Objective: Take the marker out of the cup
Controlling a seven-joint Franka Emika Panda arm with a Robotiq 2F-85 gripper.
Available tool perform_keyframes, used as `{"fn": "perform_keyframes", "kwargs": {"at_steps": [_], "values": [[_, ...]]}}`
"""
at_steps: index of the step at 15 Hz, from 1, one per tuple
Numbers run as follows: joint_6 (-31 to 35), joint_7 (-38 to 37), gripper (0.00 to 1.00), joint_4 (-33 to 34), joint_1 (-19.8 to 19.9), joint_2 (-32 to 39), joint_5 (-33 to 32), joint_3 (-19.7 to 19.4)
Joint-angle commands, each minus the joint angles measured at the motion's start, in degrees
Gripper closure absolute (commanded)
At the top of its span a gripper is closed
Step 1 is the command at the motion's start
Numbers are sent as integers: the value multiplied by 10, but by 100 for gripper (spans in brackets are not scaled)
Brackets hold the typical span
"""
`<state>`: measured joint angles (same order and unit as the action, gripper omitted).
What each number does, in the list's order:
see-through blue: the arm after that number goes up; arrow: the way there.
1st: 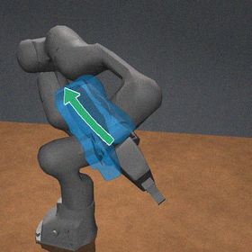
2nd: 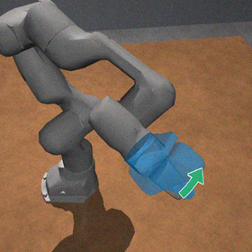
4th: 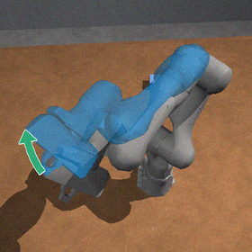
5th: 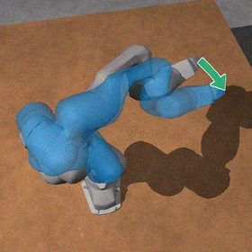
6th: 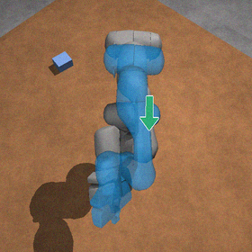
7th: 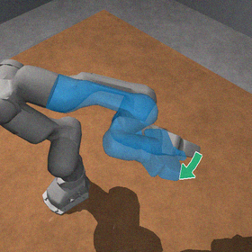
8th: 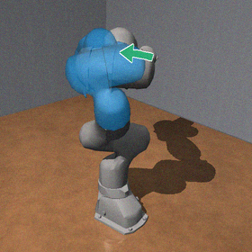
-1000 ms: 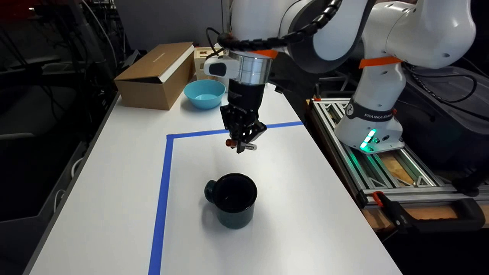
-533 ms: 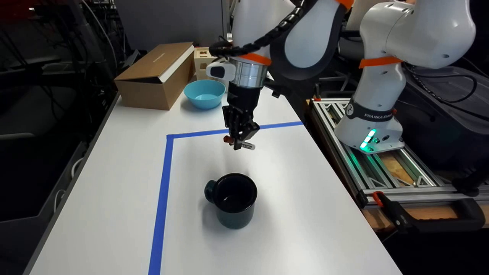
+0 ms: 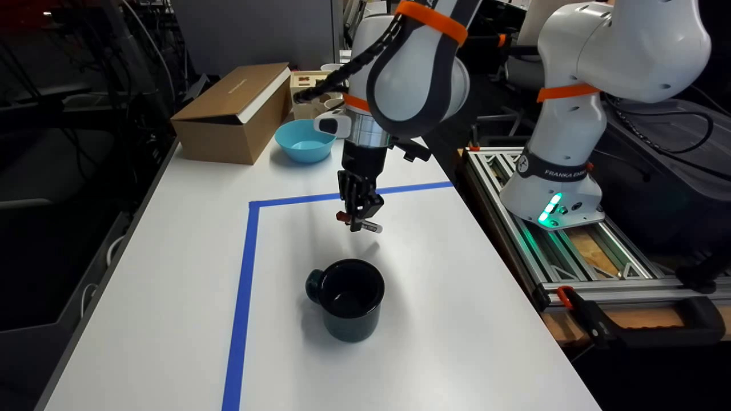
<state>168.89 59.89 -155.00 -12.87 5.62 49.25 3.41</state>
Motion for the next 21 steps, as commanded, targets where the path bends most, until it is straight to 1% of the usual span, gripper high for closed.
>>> {"fn": "perform_keyframes", "kwargs": {"at_steps": [1, 4, 8, 9, 10, 11, 14, 17, 18, 19, 21], "values": [[13, 58, 95, 32, 14, 53, 64, 11], [12, 94, 95, 52, 26, 84, 104, 18], [11, 115, 95, 68, 33, 101, 123, 22], [9, 115, 55, 70, 33, 103, 121, 21], [9, 113, 54, 71, 32, 103, 117, 20], [9, 110, 49, 70, 30, 102, 115, 20], [-11, 87, 25, 56, 18, 81, 91, 18], [-30, 38, 3, 28, -12, 41, 41, 9], [-37, 14, 0, 16, -23, 24, 18, 4], [-42, -6, 0, 7, -31, 7, -3, 2], [-66, -76, 0, -18, -50, -36, -64, -8]]}}
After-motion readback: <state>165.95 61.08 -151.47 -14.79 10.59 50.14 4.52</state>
